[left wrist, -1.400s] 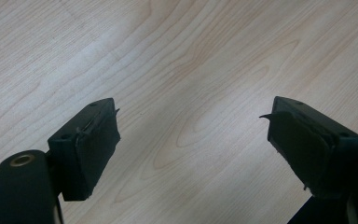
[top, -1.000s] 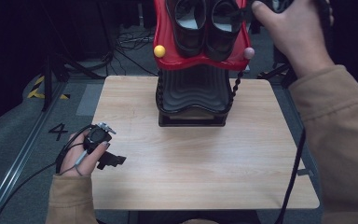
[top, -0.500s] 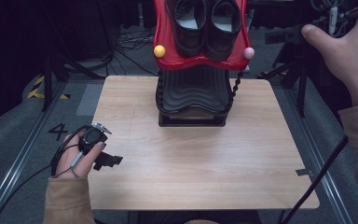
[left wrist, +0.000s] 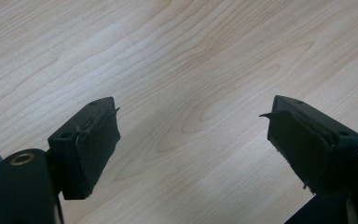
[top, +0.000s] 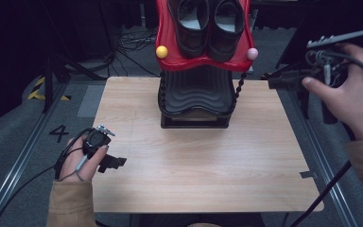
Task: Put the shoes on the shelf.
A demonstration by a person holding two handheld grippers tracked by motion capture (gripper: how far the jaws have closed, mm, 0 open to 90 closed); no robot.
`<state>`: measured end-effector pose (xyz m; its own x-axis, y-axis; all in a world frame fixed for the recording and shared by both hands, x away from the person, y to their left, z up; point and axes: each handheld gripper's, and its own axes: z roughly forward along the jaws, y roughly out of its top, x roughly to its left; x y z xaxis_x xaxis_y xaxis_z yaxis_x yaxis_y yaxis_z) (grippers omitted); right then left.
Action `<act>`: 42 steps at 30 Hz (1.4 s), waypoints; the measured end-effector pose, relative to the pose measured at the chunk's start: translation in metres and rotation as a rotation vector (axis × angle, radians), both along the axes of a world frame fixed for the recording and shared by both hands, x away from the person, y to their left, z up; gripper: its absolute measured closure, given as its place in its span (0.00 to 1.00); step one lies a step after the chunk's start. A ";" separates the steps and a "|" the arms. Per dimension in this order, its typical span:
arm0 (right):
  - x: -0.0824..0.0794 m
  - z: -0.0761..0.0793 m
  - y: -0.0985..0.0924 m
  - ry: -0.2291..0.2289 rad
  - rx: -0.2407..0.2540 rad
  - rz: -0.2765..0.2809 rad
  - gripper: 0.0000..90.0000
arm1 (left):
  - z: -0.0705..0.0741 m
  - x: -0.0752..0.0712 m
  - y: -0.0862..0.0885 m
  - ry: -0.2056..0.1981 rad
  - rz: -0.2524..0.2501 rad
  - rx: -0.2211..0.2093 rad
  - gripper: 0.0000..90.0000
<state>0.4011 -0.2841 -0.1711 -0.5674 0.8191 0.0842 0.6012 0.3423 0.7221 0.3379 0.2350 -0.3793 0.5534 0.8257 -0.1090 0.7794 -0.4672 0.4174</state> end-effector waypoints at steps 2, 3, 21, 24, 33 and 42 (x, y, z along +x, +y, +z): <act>0.000 -0.015 -0.002 0.004 -0.016 0.005 0.44 | 0.000 -0.002 0.000 -0.004 0.004 0.007 0.19; 0.000 -0.020 -0.003 0.006 -0.016 0.010 0.44 | 0.000 -0.004 -0.001 -0.008 0.005 0.007 0.19; -0.019 -0.111 -0.019 0.017 -0.006 0.112 0.41 | -0.001 -0.008 -0.001 0.005 -0.052 0.024 0.19; -0.020 -0.120 -0.022 0.026 0.003 0.108 0.41 | -0.003 -0.008 -0.002 0.017 -0.057 0.028 0.19; -0.022 -0.162 -0.024 0.087 0.063 0.158 0.41 | -0.004 -0.004 -0.005 0.019 -0.058 0.040 0.19; -0.020 -0.202 -0.011 0.127 -0.019 0.145 0.41 | -0.007 -0.002 -0.006 0.023 -0.061 0.041 0.19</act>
<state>0.3807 -0.2954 -0.3731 -0.6656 0.7315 0.1478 0.6303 0.4451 0.6361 0.3360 0.2293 -0.3864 0.6006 0.7945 -0.0892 0.7582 -0.5307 0.3788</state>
